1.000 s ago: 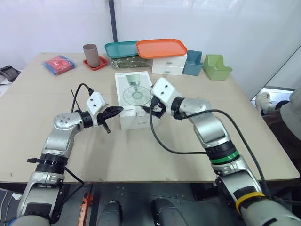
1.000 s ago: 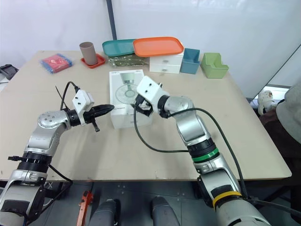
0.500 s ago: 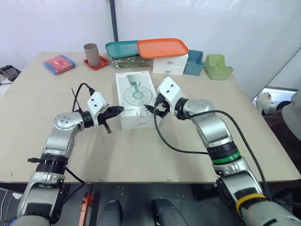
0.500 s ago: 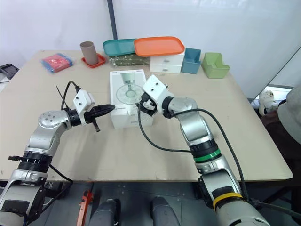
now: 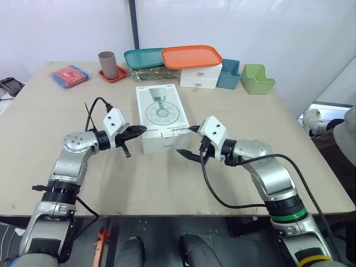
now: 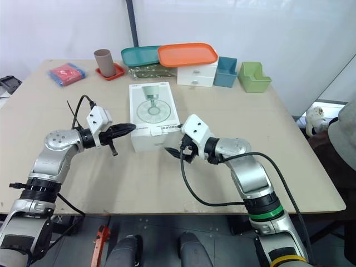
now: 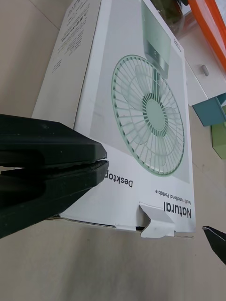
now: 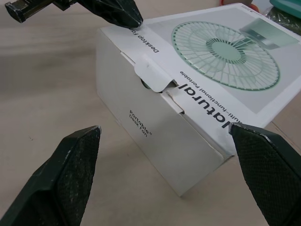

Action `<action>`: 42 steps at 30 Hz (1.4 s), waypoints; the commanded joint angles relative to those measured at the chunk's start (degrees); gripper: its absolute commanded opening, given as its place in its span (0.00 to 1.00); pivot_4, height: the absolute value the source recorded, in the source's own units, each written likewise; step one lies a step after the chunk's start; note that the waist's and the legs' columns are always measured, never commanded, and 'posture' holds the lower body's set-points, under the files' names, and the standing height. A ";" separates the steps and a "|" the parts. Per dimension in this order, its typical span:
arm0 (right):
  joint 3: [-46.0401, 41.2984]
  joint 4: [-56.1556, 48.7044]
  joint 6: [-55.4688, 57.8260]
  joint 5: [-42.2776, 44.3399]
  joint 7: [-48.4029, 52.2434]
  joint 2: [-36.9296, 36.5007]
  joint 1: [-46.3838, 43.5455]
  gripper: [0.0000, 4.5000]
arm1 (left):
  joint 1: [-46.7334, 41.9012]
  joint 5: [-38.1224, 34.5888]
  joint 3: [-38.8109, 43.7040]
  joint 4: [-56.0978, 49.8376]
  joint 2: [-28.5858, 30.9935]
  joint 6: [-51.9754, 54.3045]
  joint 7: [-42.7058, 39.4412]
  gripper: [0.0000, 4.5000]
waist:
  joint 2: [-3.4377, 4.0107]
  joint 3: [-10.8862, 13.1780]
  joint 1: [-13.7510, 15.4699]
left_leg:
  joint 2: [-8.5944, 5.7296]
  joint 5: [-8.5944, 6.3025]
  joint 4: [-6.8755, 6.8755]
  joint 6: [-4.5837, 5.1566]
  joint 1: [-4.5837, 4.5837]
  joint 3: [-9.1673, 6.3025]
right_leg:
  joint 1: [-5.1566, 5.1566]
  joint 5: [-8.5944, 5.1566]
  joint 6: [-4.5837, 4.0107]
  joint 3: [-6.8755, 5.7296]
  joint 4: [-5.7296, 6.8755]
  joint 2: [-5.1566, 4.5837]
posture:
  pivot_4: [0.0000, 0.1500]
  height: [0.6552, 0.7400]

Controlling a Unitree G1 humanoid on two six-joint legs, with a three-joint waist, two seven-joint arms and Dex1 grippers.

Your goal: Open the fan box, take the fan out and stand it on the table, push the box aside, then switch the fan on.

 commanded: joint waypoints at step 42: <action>-5.68 0.49 12.07 13.79 2.47 -2.77 2.62 1.00 | -0.83 3.27 -2.82 3.75 -0.75 -3.68 -0.60 0.03 | -0.01 -0.01 1.06 | -0.01 -0.01 0.01 -0.01 0.07 0.01 | 0.06 -0.02 -0.04 0.02 -0.01 0.01 | 1.00 1.00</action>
